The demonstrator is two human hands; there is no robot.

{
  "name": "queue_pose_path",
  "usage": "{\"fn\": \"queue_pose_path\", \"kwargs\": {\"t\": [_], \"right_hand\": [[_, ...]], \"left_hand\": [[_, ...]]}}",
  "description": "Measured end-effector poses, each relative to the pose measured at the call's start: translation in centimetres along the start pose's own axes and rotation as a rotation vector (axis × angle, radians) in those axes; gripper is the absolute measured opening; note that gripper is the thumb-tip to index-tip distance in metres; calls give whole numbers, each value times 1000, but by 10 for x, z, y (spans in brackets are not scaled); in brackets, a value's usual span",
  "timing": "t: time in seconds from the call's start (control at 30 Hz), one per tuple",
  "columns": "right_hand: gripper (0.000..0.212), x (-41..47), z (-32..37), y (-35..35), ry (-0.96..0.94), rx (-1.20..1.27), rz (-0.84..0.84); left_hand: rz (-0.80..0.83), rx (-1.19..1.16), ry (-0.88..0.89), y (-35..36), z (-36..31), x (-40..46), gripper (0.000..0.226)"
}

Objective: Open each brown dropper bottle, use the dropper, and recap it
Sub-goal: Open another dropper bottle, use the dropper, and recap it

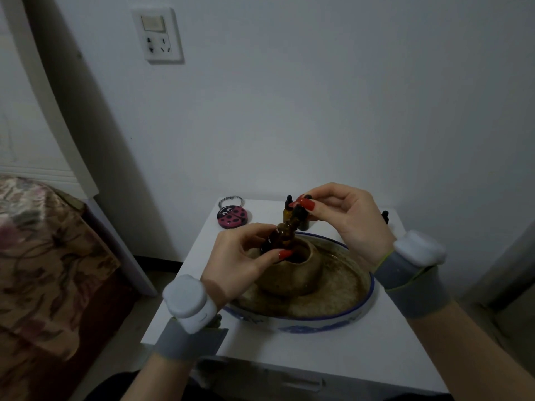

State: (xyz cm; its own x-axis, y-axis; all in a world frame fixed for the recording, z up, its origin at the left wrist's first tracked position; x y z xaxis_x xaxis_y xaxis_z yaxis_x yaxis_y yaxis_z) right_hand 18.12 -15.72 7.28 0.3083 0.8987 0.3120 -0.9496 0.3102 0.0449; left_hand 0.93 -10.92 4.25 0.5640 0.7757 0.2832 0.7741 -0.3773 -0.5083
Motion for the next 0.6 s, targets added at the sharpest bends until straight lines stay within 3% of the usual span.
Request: {"fn": "queue_pose_path", "kwargs": {"t": [0.4,0.6], "right_hand": [[8,4,12,-24,-24,67,-135],[9,5,16,-31,-30,88,-175]], "left_hand": [[-14,28,8,-4,4,0,35],[-21,53,1,-7,11,2,53]]}}
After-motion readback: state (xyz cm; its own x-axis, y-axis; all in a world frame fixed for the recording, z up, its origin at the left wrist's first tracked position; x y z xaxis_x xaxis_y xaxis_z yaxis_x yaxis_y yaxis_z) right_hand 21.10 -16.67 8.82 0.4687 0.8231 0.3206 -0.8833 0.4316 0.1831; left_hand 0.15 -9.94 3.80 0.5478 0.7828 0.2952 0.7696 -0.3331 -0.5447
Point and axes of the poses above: each hand's wrist, its own x-axis towards the middle knuckle, its own y-axis out of the palm, z = x × y, the point moved 7 cm from there along x, towards the middle knuckle, and after that the axes turned 3 degrees about x, right-handed, at the moved point
